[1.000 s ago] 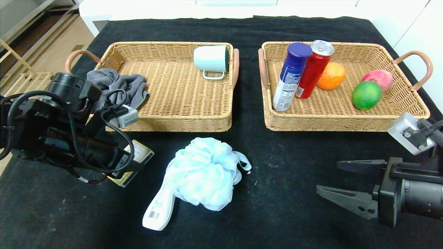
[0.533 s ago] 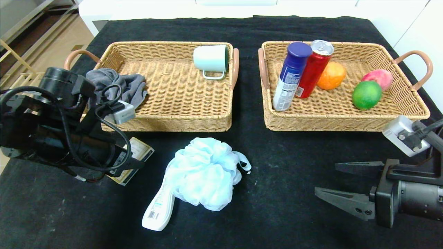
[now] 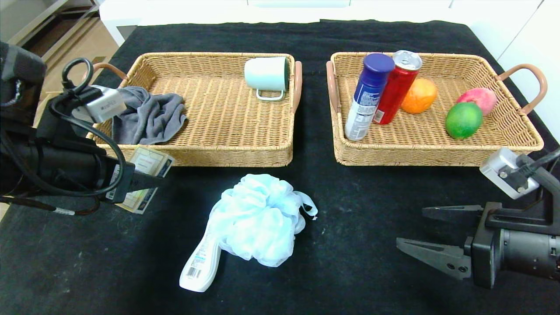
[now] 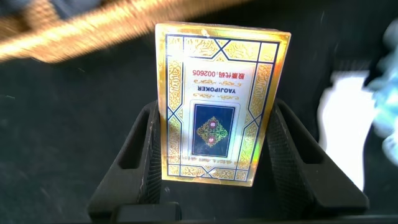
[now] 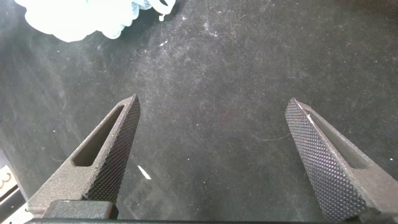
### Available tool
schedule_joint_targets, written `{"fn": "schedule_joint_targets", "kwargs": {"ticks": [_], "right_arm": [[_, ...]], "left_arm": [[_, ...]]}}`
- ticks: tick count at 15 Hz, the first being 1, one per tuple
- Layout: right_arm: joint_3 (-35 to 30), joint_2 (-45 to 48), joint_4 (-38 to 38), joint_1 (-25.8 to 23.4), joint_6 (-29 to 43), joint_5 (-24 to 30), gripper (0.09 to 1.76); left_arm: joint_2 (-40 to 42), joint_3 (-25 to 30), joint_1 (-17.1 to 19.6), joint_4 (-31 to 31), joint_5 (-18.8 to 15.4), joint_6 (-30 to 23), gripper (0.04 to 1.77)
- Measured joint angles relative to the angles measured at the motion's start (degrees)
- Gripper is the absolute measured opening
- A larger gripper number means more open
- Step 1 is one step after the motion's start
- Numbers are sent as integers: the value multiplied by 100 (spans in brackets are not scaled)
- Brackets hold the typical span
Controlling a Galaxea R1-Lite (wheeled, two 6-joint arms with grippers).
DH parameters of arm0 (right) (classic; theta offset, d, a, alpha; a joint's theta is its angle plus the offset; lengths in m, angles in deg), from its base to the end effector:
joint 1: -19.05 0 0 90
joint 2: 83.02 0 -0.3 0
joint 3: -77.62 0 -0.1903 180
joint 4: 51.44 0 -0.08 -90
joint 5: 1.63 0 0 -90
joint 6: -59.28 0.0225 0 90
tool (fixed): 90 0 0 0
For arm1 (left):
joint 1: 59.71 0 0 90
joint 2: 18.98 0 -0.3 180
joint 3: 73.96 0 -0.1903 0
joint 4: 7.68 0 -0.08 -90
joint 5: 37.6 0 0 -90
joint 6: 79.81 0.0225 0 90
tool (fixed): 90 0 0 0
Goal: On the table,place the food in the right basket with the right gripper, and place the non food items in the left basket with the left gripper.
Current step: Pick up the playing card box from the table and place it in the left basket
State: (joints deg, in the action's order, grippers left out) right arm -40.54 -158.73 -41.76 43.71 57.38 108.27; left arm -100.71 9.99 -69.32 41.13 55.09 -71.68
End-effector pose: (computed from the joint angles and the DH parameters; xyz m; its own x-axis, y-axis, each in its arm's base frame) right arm 0.1817 0.0918 0.2047 0.6413 0.6690 -0.3757 -0.6876 0.7184 0.1055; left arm 0.2227 -0.0366 0.2859 0.8196 -0.0912 -0.5656 0.2063 0.9680 0.1429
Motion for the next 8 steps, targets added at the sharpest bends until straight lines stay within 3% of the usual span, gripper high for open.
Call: {"fn": "schedule_joint_targets", "kwargs": {"ticks": [4, 8], "right_arm": [[2, -9, 0, -7, 0, 2, 171], [11, -7, -2, -22, 0, 0, 171]], "left_arm": [[-143, -769, -11, -43, 55, -581, 103], [-647, -1191, -24, -1225, 400, -947, 103]]}}
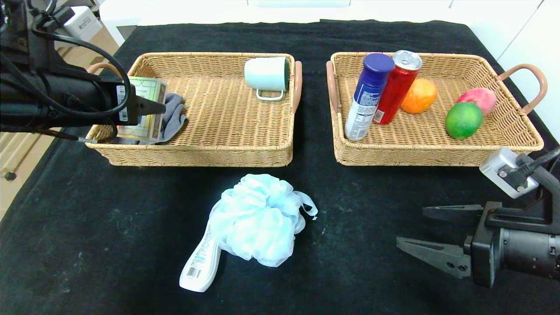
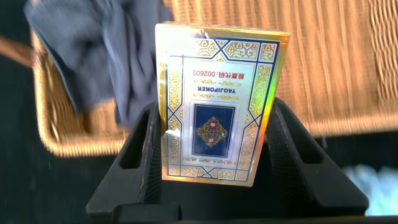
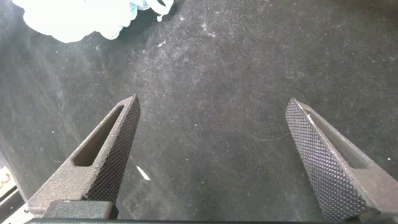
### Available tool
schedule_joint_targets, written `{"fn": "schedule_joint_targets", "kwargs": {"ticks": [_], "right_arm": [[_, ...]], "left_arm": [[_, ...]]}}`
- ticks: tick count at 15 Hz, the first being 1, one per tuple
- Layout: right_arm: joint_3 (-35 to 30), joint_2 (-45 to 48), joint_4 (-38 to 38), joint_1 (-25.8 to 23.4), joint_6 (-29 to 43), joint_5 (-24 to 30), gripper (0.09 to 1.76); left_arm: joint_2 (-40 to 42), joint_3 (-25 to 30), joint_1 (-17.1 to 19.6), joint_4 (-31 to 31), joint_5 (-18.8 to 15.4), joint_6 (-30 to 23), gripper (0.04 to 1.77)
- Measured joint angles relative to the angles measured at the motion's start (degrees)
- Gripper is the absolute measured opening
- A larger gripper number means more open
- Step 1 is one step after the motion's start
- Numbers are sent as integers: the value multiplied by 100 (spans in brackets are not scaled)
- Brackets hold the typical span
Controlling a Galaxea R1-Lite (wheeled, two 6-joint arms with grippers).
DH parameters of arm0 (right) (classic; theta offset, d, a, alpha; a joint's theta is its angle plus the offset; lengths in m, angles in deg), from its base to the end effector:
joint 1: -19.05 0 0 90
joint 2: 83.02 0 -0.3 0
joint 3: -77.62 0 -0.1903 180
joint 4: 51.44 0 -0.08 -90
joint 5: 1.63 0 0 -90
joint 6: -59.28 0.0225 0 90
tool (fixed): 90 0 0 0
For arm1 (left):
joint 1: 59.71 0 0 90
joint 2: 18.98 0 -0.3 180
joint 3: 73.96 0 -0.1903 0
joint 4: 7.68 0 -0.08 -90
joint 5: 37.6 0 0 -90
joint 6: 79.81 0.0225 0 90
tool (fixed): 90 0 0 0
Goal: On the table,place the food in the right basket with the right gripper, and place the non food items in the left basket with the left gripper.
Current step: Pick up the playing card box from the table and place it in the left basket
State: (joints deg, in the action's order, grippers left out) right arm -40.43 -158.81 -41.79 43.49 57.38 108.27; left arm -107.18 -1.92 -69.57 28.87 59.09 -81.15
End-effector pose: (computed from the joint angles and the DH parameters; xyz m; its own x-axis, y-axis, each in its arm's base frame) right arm 0.1825 0.0913 0.2050 0.6443 0.6667 -0.3748 -0.6849 0.7210 0.1052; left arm 0.2642 -0.0433 0.3346 0.9568 -0.0480 -0.2869 0.0535 0.9985 0.0113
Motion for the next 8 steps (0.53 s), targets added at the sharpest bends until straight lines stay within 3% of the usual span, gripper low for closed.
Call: {"fn": "schedule_joint_targets", "kwargs": {"ticks": [2, 8], "right_arm": [[13, 2, 0, -11, 0, -6, 171], [24, 57, 0, -39, 0, -6, 171]], "left_arm": [[-293, -174, -5, -252, 127, -23, 103], [-1211, -1207, -39, -589, 69, -56, 103]]}}
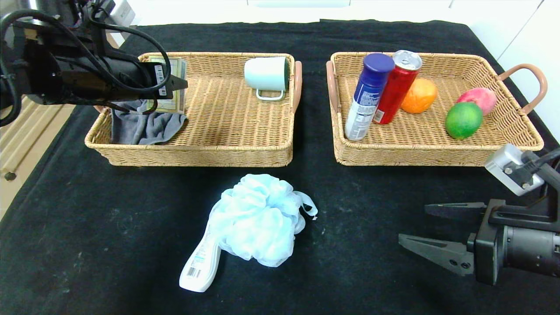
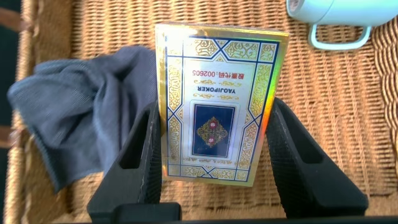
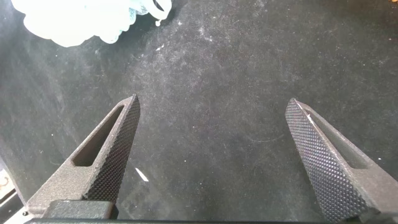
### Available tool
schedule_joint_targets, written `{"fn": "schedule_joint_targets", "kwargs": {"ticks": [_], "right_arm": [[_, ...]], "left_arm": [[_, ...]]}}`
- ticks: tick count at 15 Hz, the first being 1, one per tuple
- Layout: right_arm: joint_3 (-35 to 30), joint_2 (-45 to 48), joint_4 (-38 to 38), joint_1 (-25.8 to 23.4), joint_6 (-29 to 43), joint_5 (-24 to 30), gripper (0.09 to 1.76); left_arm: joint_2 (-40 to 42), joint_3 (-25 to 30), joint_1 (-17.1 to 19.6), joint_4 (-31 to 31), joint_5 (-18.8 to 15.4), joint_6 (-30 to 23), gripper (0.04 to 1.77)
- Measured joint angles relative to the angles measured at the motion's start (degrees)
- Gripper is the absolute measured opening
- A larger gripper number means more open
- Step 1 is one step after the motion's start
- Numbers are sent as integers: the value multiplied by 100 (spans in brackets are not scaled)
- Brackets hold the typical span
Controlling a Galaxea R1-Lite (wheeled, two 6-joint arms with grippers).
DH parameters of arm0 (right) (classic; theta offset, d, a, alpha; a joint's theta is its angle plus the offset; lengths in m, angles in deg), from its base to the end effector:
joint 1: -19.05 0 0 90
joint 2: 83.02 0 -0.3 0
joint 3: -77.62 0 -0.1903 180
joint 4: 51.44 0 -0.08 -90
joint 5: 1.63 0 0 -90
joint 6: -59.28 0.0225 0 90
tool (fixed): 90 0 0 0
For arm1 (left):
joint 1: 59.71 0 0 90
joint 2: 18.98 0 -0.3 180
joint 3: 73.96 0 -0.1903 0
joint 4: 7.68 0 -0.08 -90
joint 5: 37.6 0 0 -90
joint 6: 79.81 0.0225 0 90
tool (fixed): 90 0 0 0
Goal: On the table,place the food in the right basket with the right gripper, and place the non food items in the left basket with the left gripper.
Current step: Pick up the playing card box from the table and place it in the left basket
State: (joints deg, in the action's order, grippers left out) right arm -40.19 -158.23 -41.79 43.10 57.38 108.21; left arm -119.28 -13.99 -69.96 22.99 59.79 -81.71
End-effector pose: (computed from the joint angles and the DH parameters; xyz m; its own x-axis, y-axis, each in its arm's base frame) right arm 0.1815 0.0894 0.2082 0.6543 0.6637 -0.3625 -0.6806 0.7257 0.1001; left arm 0.3284 -0.0564 0.3400 0.9810 -0.0467 -0.1882 0.0460 0.9989 -0.0082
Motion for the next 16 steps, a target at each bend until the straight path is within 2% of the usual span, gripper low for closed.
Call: {"fn": "schedule_joint_targets", "kwargs": {"ticks": [4, 10, 16], "right_arm": [[9, 35, 0, 0, 1, 1, 171], [11, 69, -6, -27, 1, 9, 171], [-10, 102, -9, -27, -24, 6, 171]], "left_arm": [[-479, -428, -18, 0, 27, 0, 103], [-686, -527, -18, -6, 11, 0, 103], [-683, -483, -38, -9, 44, 0, 138]]}}
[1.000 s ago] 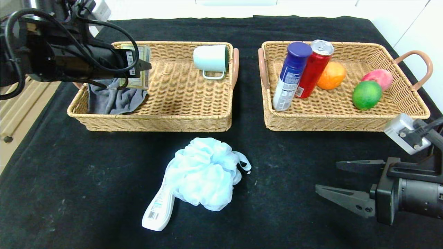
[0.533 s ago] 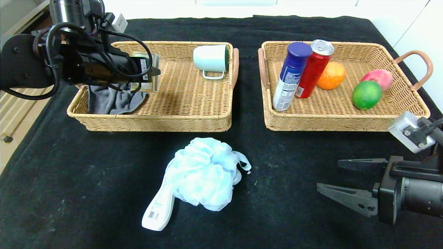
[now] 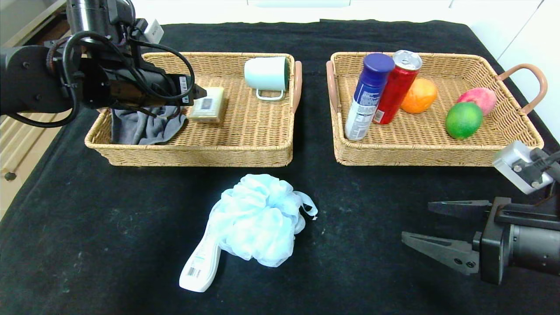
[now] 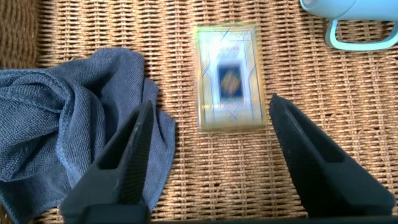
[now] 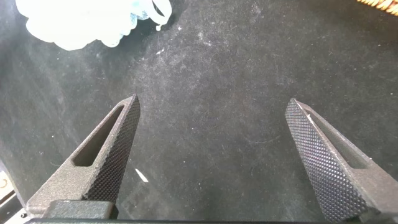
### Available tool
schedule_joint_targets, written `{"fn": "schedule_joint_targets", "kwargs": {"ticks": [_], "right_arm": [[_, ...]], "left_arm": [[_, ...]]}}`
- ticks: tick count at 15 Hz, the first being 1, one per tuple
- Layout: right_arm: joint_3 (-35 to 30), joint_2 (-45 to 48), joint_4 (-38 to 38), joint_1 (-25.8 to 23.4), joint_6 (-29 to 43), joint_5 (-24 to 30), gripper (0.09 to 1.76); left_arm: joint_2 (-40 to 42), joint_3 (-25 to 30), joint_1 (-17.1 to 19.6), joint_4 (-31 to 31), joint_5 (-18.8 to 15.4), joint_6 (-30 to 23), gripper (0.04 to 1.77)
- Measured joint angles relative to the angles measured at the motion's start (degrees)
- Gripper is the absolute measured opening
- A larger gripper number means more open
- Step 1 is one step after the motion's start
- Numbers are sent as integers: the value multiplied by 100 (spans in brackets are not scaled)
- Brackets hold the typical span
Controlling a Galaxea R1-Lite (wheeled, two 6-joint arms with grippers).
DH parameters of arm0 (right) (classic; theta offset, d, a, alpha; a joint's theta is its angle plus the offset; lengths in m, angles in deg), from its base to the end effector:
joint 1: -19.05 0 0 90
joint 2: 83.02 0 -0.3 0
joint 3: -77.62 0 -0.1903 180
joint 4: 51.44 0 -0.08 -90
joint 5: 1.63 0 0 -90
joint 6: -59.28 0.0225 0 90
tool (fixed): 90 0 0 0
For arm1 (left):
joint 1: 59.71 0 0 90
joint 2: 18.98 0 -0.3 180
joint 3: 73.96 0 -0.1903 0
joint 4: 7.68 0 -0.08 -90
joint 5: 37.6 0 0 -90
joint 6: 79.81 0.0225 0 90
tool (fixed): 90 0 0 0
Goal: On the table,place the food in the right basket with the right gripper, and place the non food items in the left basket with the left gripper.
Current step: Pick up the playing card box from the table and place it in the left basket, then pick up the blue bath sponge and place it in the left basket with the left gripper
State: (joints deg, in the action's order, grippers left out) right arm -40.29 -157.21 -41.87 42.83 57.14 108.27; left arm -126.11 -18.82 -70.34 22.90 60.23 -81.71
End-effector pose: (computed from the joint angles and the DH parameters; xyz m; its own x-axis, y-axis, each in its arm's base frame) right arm 0.1784 0.0870 0.2114 0.6624 0.6638 -0.3472 -0.6808 0.7268 0.0909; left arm 0.3636 -0.0651 0.3219 0.9744 -0.0443 -0.2203 0.0449 0.9990 -0.0020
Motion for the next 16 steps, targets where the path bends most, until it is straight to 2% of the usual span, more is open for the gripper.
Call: {"fn": "schedule_joint_targets", "kwargs": {"ticks": [4, 6, 10, 14, 16], "right_arm": [[-4, 2, 2, 2, -2, 0, 171], [-6, 0, 2, 2, -2, 2, 171], [-23, -6, -2, 24, -2, 0, 171], [-12, 11, 0, 46, -2, 0, 171], [-1, 49, -2, 52, -2, 0, 171]], "left_arm": [[121, 110, -83, 52, 27, -5, 151], [341, 345, -262, 129, 27, -18, 155], [1014, 945, -872, 488, -9, -206, 162], [1640, 1720, -1635, 617, 41, -239, 166], [1838, 1976, -1971, 905, 55, -319, 167]]}}
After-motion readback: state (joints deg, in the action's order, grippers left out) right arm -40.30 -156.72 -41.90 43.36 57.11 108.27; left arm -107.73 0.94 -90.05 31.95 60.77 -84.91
